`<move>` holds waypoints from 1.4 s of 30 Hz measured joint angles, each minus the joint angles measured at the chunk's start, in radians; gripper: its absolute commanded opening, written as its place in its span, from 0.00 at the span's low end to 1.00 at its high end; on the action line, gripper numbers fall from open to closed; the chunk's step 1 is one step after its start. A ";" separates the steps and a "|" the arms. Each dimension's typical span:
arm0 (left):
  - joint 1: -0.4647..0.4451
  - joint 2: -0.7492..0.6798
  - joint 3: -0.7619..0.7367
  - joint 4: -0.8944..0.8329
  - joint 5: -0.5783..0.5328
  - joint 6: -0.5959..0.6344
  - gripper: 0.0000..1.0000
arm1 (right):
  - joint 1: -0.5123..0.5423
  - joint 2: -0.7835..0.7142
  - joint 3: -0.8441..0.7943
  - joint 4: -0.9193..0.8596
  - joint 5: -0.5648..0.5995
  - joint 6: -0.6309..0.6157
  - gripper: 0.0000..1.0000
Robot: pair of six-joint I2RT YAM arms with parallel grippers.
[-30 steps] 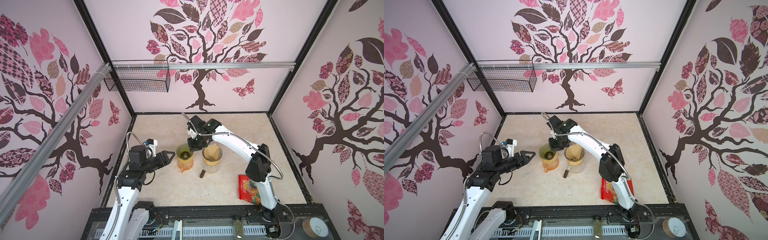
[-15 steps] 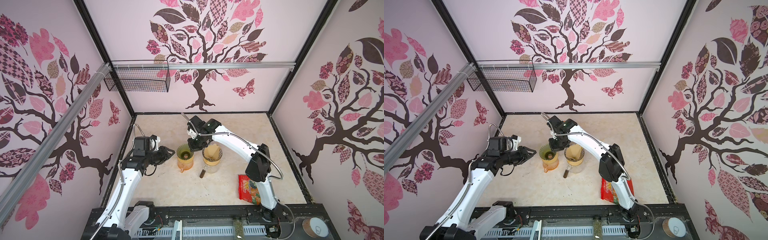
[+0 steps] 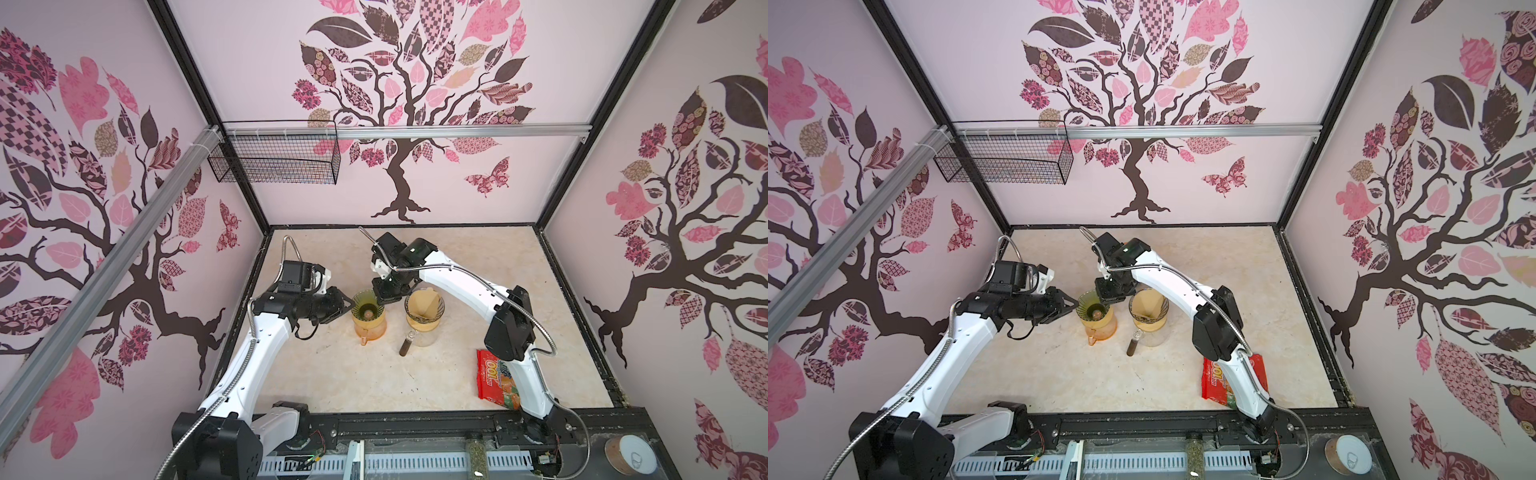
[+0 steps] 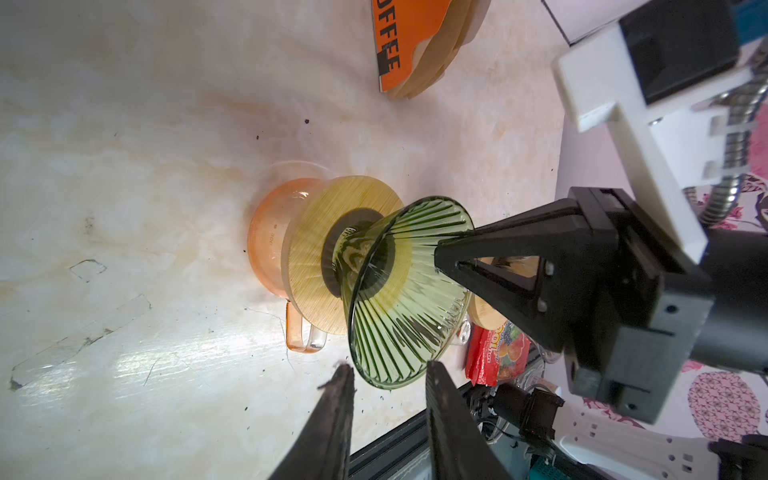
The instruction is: Place the coffee filter in the dripper
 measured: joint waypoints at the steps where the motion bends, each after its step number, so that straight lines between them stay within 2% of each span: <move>1: -0.006 0.005 0.001 -0.005 -0.005 0.003 0.31 | 0.000 0.000 0.000 0.000 0.000 -0.001 0.00; 16: -0.013 0.072 0.015 -0.029 -0.061 0.016 0.22 | 0.000 0.005 0.020 -0.026 0.014 -0.016 0.05; 22: -0.013 0.092 0.016 -0.028 -0.062 0.016 0.21 | 0.000 0.026 0.079 -0.055 0.023 -0.022 0.14; 42: -0.014 0.126 0.041 -0.021 -0.061 0.016 0.19 | -0.002 0.027 0.119 -0.067 0.047 -0.024 0.16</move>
